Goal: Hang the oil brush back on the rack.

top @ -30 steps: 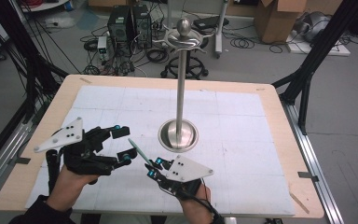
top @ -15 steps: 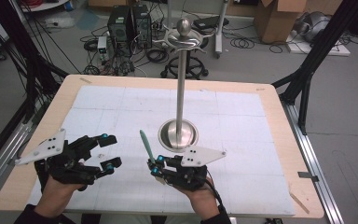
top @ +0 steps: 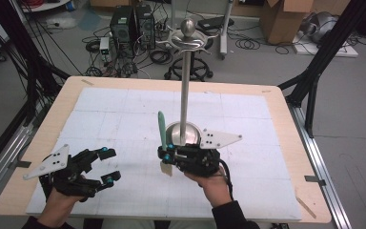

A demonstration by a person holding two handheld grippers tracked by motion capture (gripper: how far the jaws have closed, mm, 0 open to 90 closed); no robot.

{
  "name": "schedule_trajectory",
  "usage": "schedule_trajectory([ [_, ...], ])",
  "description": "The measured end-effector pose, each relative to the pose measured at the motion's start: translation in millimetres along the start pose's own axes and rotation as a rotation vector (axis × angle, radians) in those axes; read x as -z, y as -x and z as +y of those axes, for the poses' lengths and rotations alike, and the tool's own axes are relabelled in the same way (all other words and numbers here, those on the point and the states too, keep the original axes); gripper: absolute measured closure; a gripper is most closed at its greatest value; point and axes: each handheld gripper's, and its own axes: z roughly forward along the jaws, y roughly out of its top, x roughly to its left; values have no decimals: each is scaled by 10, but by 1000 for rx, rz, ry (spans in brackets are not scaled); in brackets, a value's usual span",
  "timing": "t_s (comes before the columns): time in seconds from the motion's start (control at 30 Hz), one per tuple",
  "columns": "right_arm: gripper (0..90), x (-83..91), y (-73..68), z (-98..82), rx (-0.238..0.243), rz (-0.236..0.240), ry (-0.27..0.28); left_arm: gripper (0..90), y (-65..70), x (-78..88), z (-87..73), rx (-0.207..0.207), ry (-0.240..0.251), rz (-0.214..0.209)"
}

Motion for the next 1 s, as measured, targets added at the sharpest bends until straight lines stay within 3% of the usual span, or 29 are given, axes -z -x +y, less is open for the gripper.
schedule_trajectory([
  [0.17, 839, -11, 110, 266, 24, -5, 7, 230, -41, 26, -34, 0, -1, 35],
  [0.23, 839, -5, 181, 443, 40, -9, 24, 229, -46, 30, -40, -7, -7, 42],
  [0.37, 839, 22, 258, 612, 45, -14, 41, 230, -48, 28, -50, -10, -18, 46],
  [0.63, 838, 54, 396, 790, 21, -31, 54, 230, -51, 30, -47, -5, -10, 44],
  [1.0, 838, 70, 551, 867, -12, -55, 54, 231, -54, 31, -46, 2, -6, 40],
])
